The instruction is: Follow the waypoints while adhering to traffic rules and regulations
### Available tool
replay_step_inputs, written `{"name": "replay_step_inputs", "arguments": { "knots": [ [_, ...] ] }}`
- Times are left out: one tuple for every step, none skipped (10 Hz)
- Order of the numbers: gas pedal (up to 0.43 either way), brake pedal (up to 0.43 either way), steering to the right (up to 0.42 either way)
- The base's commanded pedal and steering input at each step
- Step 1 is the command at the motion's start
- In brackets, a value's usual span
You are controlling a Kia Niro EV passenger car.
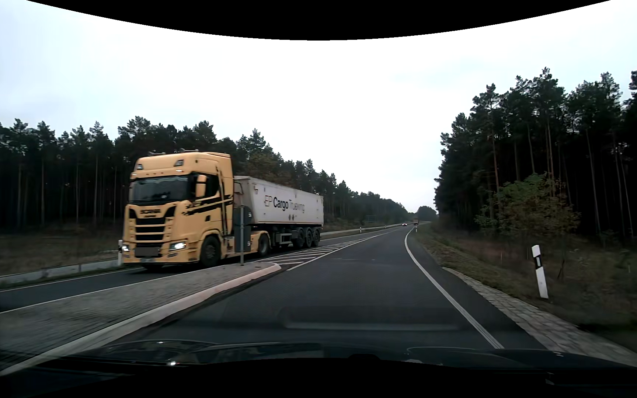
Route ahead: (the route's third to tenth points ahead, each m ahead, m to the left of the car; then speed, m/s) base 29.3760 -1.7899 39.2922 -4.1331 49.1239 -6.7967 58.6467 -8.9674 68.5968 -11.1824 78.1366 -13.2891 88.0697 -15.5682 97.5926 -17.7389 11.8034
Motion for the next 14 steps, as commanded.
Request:
{"name": "replay_step_inputs", "arguments": {
  "knots": [
    [0.398, 0.0, 0.076],
    [0.398, 0.0, 0.069],
    [0.421, 0.0, 0.062],
    [0.429, 0.0, 0.057],
    [0.429, 0.0, 0.05],
    [0.441, 0.0, 0.044],
    [0.461, 0.0, 0.037],
    [0.469, 0.0, 0.032],
    [0.469, 0.0, 0.028],
    [0.512, 0.0, 0.023],
    [0.512, 0.0, 0.018],
    [0.512, 0.0, 0.016],
    [0.512, 0.0, 0.016],
    [0.512, 0.0, 0.018]
  ]
}}
